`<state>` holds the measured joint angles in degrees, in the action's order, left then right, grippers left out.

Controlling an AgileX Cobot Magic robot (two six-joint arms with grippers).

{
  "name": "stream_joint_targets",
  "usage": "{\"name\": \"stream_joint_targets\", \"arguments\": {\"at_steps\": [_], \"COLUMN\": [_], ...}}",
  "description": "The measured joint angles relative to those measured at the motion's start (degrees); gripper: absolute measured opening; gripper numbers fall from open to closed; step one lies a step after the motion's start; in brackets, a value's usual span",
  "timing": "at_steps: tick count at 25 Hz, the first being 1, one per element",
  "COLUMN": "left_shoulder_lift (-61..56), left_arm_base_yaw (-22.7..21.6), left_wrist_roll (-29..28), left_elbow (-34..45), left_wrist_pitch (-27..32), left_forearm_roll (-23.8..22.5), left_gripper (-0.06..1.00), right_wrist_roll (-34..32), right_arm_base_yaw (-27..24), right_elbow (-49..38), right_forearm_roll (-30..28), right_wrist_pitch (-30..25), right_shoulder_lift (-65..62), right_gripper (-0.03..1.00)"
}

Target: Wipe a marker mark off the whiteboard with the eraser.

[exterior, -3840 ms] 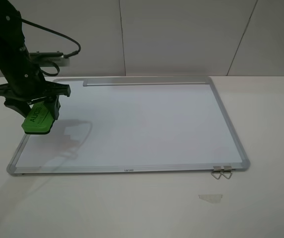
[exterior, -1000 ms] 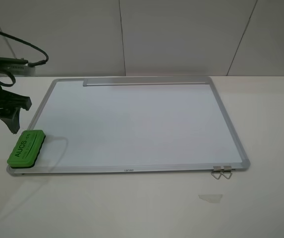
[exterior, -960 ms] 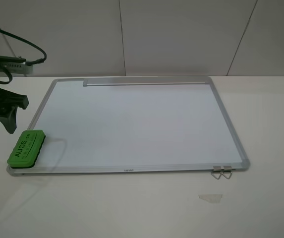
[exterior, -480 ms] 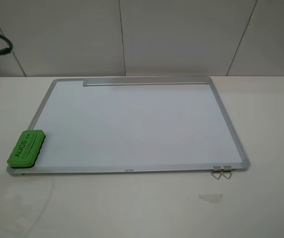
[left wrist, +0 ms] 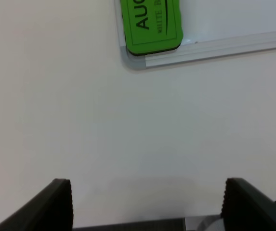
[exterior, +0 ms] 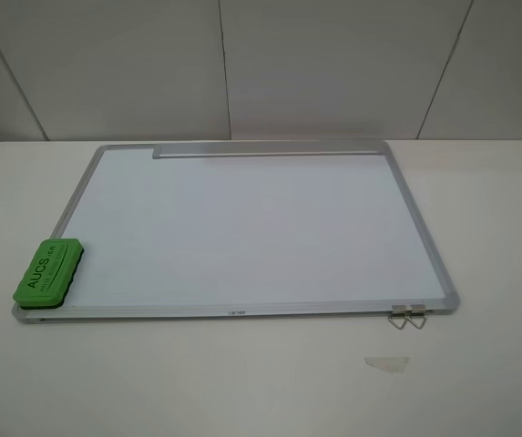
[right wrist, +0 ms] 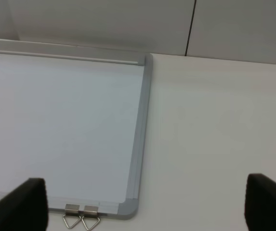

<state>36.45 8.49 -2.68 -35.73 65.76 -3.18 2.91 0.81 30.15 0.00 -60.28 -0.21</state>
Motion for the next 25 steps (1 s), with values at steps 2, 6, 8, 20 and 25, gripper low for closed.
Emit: {"name": "stream_joint_targets", "arguments": {"at_steps": [2,6,8,20,25], "left_shoulder_lift": [-4.74,-12.89,-15.87,-29.79,-33.50], "left_arm_base_yaw": [0.00,0.00,0.00,0.00,0.00], "left_wrist_roll": [0.74,1.83,1.98,-0.29,-1.96], "left_elbow": [3.24,6.46,6.48,6.54,6.61], "left_wrist_pitch": [-1.21,-4.38,-4.78,-4.97,-4.97], "left_forearm_roll": [0.86,3.18,3.18,2.55,1.53], "left_gripper": [0.65,0.65,0.65,0.65,0.65], "right_wrist_roll": [0.00,0.00,0.00,0.00,0.00], "right_arm_base_yaw": [0.00,0.00,0.00,0.00,0.00], "right_elbow": [0.00,0.00,0.00,0.00,0.00], "right_forearm_roll": [0.00,0.00,0.00,0.00,0.00], "right_wrist_pitch": [0.00,0.00,0.00,0.00,0.00], "right_shoulder_lift": [0.00,0.00,0.00,0.00,0.00], "right_gripper": [0.82,0.82,0.82,0.82,0.82]}}
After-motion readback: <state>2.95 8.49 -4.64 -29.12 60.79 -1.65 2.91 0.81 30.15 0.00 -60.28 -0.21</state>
